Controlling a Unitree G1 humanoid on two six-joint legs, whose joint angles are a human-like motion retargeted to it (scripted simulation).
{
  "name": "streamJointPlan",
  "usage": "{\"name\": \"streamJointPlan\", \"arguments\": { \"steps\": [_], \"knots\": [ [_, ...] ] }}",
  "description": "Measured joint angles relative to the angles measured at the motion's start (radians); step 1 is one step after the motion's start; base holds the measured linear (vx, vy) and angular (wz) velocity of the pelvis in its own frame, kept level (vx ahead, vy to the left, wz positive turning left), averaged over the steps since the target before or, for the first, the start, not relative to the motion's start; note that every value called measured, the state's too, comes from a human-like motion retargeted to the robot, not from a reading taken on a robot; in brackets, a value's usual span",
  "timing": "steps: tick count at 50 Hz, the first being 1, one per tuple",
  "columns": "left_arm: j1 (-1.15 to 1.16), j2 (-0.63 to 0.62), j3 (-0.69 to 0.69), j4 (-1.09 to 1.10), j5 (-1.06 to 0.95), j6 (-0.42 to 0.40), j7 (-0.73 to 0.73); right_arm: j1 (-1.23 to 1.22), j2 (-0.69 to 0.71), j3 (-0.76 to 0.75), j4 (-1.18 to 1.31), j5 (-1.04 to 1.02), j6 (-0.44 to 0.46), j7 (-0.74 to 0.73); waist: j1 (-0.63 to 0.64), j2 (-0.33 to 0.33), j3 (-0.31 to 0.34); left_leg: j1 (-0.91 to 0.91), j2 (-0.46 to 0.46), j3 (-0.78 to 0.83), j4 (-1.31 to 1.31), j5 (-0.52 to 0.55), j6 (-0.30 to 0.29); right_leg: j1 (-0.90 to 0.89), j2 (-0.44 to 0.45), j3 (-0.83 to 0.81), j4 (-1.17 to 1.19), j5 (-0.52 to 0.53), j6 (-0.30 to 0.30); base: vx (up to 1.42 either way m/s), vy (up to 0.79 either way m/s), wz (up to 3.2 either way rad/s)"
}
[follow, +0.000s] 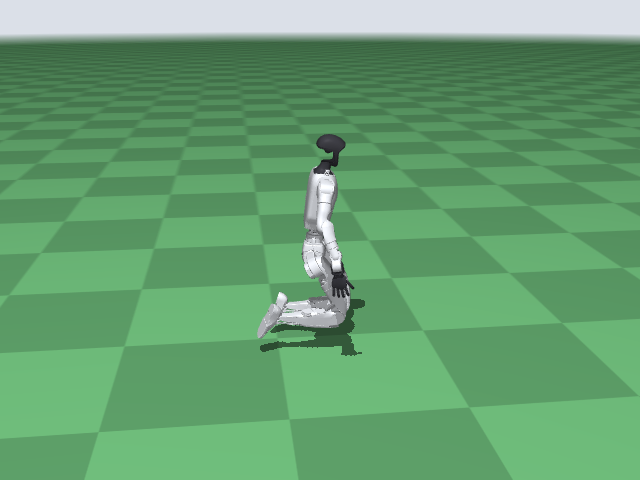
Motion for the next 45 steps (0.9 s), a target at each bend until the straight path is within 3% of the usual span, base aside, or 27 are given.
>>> {"name": "streamJointPlan", "arguments": {
  "steps": [2, 3, 5, 7, 8, 9, 10, 13, 15, 17, 20, 27, 31, 34, 39, 45],
  "knots": [
    [0.019, 0.023, 0.000, -0.019, -0.017, -0.016, -0.026, 0.015, 0.027, 0.020, -0.019, 0.000, -0.011, -0.012, -0.023, -0.010, 0.038, 0.133, 0.030, -0.073, -0.259, -0.125, -0.076, 0.183, 0.000, 0.163, -0.312, -0.160, 0.136, 0.30, 0.19, 0.67],
    [0.048, 0.032, 0.003, -0.049, -0.029, -0.029, -0.030, 0.037, 0.039, 0.017, -0.035, -0.017, -0.021, -0.027, -0.036, -0.013, 0.095, 0.259, 0.079, -0.043, -0.428, -0.195, -0.065, 0.324, -0.079, 0.195, -0.531, -0.230, 0.142, 0.30, 0.25, 0.64],
    [0.103, 0.050, 0.015, -0.133, -0.065, -0.071, -0.016, 0.071, 0.059, -0.005, -0.070, -0.054, -0.045, -0.066, -0.044, -0.021, 0.217, 0.525, 0.114, 0.014, -0.850, -0.258, -0.096, 0.611, -0.195, 0.224, -1.074, -0.270, 0.172, 0.27, 0.13, 0.23],
    [0.105, 0.060, 0.029, -0.206, -0.099, -0.125, 0.006, 0.056, 0.068, 0.000, -0.088, -0.047, -0.054, -0.065, -0.014, -0.074, 0.210, 0.577, 0.053, 0.035, -1.274, -0.196, -0.153, 0.670, -0.277, 0.304, -1.565, -0.219, 0.284, 0.09, 0.02, -0.28],
    [0.089, 0.062, 0.037, -0.234, -0.115, -0.150, 0.020, 0.033, 0.068, 0.011, -0.091, -0.027, -0.060, -0.067, 0.004, -0.105, 0.184, 0.548, 0.019, 0.034, -1.447, -0.166, -0.179, 0.624, -0.308, 0.341, -1.714, -0.220, 0.332, -0.07, 0.01, -0.28],
    [0.067, 0.063, 0.047, -0.257, -0.138, -0.169, 0.041, 0.005, 0.068, 0.015, -0.092, -0.005, -0.072, -0.091, 0.014, -0.121, 0.177, 0.519, 0.005, 0.036, -1.541, -0.206, -0.175, 0.576, -0.316, 0.350, -1.779, -0.281, 0.339, -0.16, 0.02, -0.13],
    [0.043, 0.062, 0.057, -0.278, -0.163, -0.185, 0.066, -0.025, 0.068, 0.016, -0.092, 0.017, -0.085, -0.125, 0.019, -0.129, 0.181, 0.490, 0.001, 0.041, -1.593, -0.282, -0.157, 0.528, -0.312, 0.345, -1.802, -0.372, 0.325, -0.20, 0.03, 0.11],
    [-0.044, 0.045, 0.061, -0.266, -0.261, -0.183, 0.182, -0.122, 0.081, 0.025, -0.062, 0.062, -0.135, -0.319, -0.003, -0.124, 0.312, 0.392, 0.011, 0.061, -1.249, -0.839, 0.120, 0.380, -0.245, 0.252, -1.354, -0.911, 0.116, -0.23, -0.03, 0.27],
    [-0.102, 0.033, 0.037, -0.212, -0.287, -0.164, 0.234, -0.171, 0.126, 0.045, -0.038, 0.065, -0.161, -0.442, -0.005, -0.089, 0.393, 0.297, 0.119, 0.024, -0.945, -1.035, 0.206, 0.279, -0.114, 0.195, -1.044, -1.071, -0.016, -0.17, -0.32, -0.09],
    [-0.145, -0.012, -0.015, -0.149, -0.265, -0.146, 0.240, -0.173, 0.180, 0.063, -0.025, 0.056, -0.174, -0.528, -0.018, -0.063, 0.404, 0.223, 0.150, 0.015, -0.812, -1.060, 0.206, 0.212, -0.086, 0.156, -0.935, -1.066, -0.015, -0.01, 0.05, 0.18],
    [-0.154, -0.100, -0.070, -0.117, -0.167, -0.141, 0.222, -0.094, 0.241, 0.058, -0.054, 0.020, -0.174, -0.549, -0.069, -0.128, 0.380, 0.274, 0.021, 0.063, -0.946, -0.960, 0.158, 0.248, -0.232, 0.168, -0.988, -1.032, 0.076, 0.17, 0.21, 0.53],
    [-0.019, -0.191, -0.085, -0.227, -0.079, -0.170, 0.159, 0.056, 0.302, 0.044, -0.009, -0.179, -0.145, -0.491, -0.051, -0.108, 0.121, 0.441, 0.019, 0.108, -1.546, -0.554, -0.022, 0.405, -0.295, 0.201, -1.630, -0.623, 0.239, 0.20, 0.01, -0.30],
    [0.042, -0.175, -0.154, -0.248, -0.066, -0.185, 0.126, 0.098, 0.285, 0.061, -0.026, -0.236, -0.139, -0.460, -0.066, -0.100, 0.024, 0.504, 0.025, 0.124, -1.747, -0.479, -0.125, 0.457, -0.316, 0.192, -1.828, -0.549, 0.301, 0.10, 0.00, -0.16],
    [0.012, -0.171, -0.197, -0.194, -0.056, -0.189, 0.150, 0.083, 0.269, 0.087, -0.031, -0.237, -0.145, -0.462, -0.071, -0.100, 0.009, 0.520, 0.025, 0.146, -1.787, -0.520, -0.141, 0.473, -0.324, 0.185, -1.872, -0.586, 0.308, 0.00, 0.00, 0.00],
    [-0.094, -0.142, -0.234, -0.109, 0.059, -0.152, 0.222, 0.034, 0.221, 0.185, -0.059, -0.322, -0.134, -0.478, -0.061, -0.101, 0.047, 0.511, 0.021, 0.141, -1.743, -0.557, -0.100, 0.476, -0.326, 0.184, -1.852, -0.612, 0.303, 0.00, 0.00, 0.00],
    [-0.044, 0.046, -0.315, -0.370, 0.265, -0.112, 0.202, 0.170, 0.014, 0.223, -0.472, -0.351, -0.086, -0.194, -0.050, -0.099, 0.054, 0.517, 0.019, 0.134, -1.754, -0.528, -0.125, 0.480, -0.328, 0.169, -1.846, -0.579, 0.330, 0.01, 0.01, 0.06]
  ]
}}
